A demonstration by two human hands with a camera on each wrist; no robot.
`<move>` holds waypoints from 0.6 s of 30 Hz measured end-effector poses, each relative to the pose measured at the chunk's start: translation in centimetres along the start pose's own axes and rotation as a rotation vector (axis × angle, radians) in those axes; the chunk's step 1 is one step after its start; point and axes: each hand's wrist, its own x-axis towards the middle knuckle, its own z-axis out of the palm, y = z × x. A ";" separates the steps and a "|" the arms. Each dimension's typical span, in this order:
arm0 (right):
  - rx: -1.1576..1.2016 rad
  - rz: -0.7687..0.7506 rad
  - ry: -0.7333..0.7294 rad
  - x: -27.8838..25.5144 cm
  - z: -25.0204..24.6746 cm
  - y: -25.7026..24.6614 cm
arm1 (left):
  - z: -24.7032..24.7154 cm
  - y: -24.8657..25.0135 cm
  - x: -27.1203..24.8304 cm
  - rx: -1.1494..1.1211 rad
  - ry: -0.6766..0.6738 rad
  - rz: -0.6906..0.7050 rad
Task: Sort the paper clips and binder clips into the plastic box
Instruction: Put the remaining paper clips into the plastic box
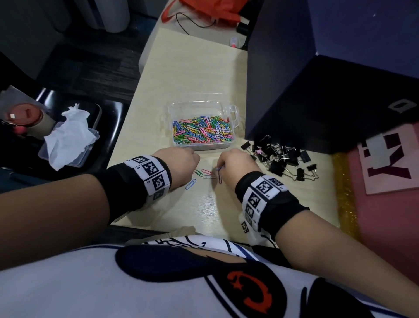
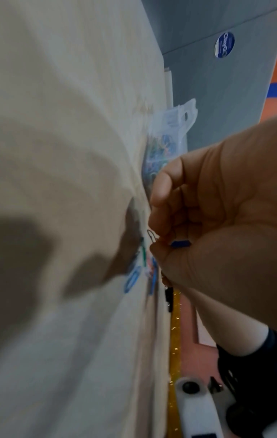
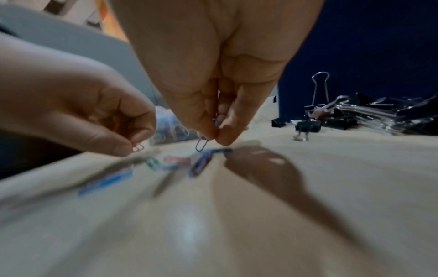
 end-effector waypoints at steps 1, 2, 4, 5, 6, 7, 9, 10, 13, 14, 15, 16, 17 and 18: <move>0.054 0.016 0.033 0.2 -0.5 -0.1 | -0.4 0.0 -0.1 -0.017 0.030 -0.008; 0.118 0.027 0.088 0.4 -1.2 -0.3 | -1.0 -0.2 -0.2 -0.045 0.068 -0.017; 0.241 0.010 0.262 0.6 -2.6 -0.9 | -2.5 -0.8 -0.2 -0.099 0.181 -0.038; 0.293 -0.009 0.357 0.6 -3.3 -1.2 | -3.3 -1.3 -0.1 -0.127 0.261 -0.057; 0.335 -0.027 0.427 0.6 -4.0 -1.5 | -4.1 -1.9 -0.1 -0.169 0.343 -0.080; 0.358 -0.039 0.461 0.6 -4.6 -1.6 | -4.8 -2.4 0.0 -0.218 0.406 -0.102; 0.323 -0.024 0.417 0.5 -5.0 -1.6 | -5.6 -3.2 0.0 -0.278 0.459 -0.129; 0.248 0.004 0.338 0.5 -4.8 -1.4 | -5.8 -3.3 -0.2 -0.278 0.460 -0.127; -0.039 0.083 -0.002 0.1 -3.0 -0.9 | -5.2 -2.4 -0.6 -0.192 0.345 -0.069; -0.071 0.095 -0.081 -0.3 -2.1 -0.8 | -4.7 -1.9 -0.8 -0.154 0.253 -0.046; -0.067 0.098 -0.121 -0.6 -1.2 -0.9 | -4.1 -1.3 -0.9 -0.119 0.149 -0.027; -0.054 0.092 -0.130 -0.8 -0.4 -0.9 | -3.5 -0.7 -0.9 -0.085 0.053 -0.009; -0.043 0.070 -0.120 -1.0 0.3 -1.0 | -2.8 -0.3 -0.9 -0.050 -0.020 0.012; -0.054 0.042 -0.108 -1.0 0.7 -1.1 | -2.1 -0.1 -0.8 -0.015 -0.069 0.035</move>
